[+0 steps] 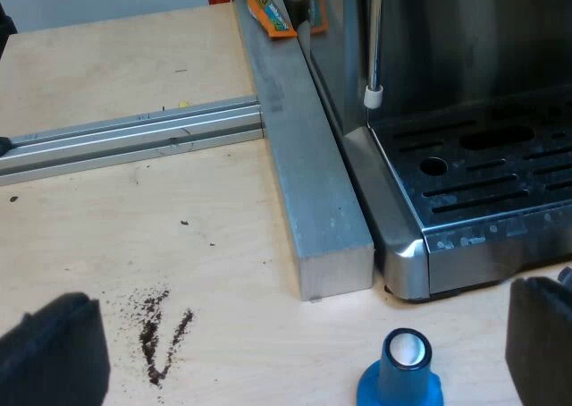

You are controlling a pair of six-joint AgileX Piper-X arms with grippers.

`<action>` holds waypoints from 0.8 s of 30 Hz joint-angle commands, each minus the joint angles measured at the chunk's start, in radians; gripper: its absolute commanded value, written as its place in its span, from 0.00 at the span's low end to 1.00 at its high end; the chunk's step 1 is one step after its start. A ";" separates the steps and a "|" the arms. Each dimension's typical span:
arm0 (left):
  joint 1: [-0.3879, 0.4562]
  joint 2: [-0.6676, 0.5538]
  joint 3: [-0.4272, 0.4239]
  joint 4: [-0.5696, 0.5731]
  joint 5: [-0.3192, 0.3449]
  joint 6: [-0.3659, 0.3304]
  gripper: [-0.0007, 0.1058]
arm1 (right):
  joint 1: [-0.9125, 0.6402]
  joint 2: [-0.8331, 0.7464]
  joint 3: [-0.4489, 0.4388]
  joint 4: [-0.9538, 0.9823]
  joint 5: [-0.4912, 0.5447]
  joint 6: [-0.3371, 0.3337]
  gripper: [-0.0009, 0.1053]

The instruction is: Put the handle in the coffee machine

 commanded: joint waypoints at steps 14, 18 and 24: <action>-0.104 0.021 -0.116 0.073 0.123 -0.036 0.86 | 0.007 0.128 -0.204 0.138 -0.008 -0.009 0.80; -0.175 0.092 -0.158 0.073 0.130 -0.026 0.86 | 0.094 0.273 -0.313 0.227 -0.009 -0.019 0.80; -0.248 0.162 -0.185 0.070 0.187 -0.020 0.86 | 0.199 0.435 -0.405 0.318 -0.013 -0.047 0.80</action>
